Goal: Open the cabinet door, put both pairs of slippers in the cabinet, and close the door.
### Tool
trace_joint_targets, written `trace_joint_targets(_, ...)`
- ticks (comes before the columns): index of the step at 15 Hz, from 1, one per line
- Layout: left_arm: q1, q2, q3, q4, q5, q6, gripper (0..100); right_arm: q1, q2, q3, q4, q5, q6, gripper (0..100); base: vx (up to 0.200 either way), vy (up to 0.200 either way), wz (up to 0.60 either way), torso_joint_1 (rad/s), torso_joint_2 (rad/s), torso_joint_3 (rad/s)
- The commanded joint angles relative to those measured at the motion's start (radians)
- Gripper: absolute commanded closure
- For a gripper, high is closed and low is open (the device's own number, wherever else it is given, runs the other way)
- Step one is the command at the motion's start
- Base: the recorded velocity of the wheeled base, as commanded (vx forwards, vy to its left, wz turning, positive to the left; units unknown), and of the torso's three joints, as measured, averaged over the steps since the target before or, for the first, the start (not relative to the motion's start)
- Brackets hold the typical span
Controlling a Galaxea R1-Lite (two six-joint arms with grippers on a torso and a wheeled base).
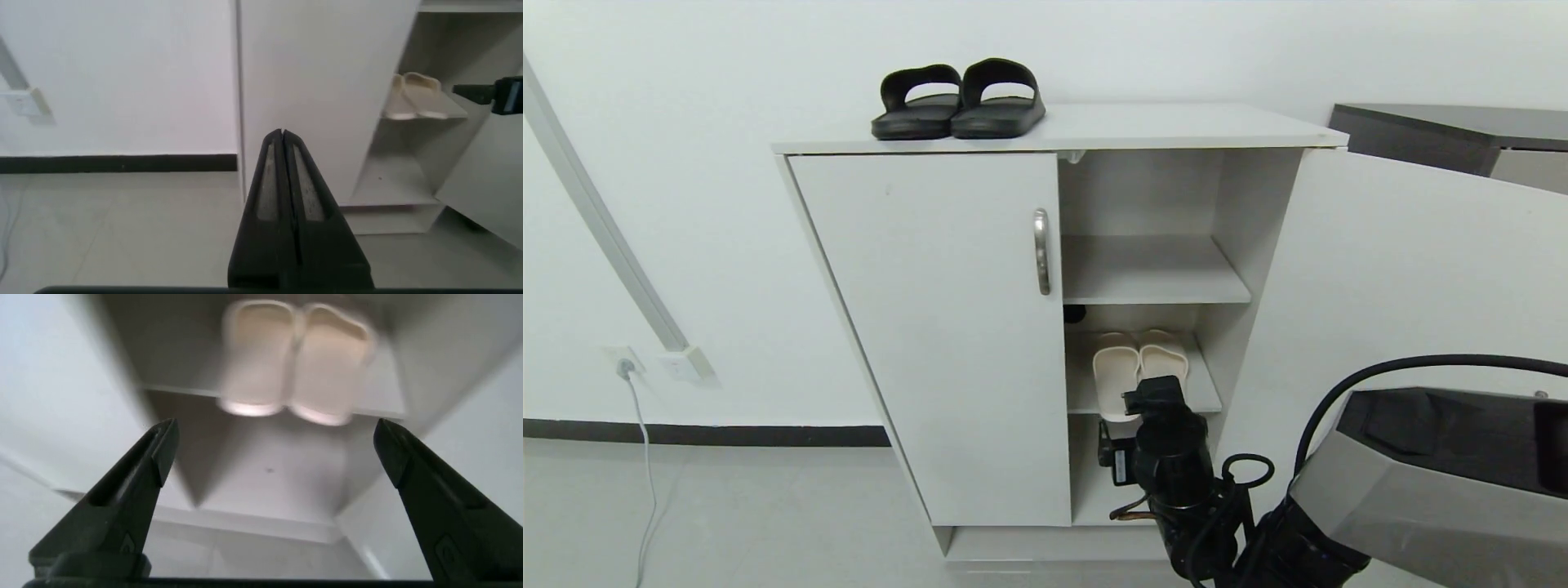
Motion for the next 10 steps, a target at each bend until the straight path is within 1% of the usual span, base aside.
trace_joint_targets(1, 0.000, 0.001, 0.000, 0.000, 0.000, 0.000, 100, -0.002, 0.003, 0.001, 0.000, 0.000, 0.000, 0, 0.000, 0.200, 0.00, -0.007, 0.00, -0.002)
trace_joint_targets(10, 0.000, 0.001, 0.000, 0.000, 0.000, 0.000, 100, -0.002, 0.003, 0.002, 0.000, 0.000, 0.000, 0, 0.000, 0.200, 0.00, 0.001, 0.00, 0.002)
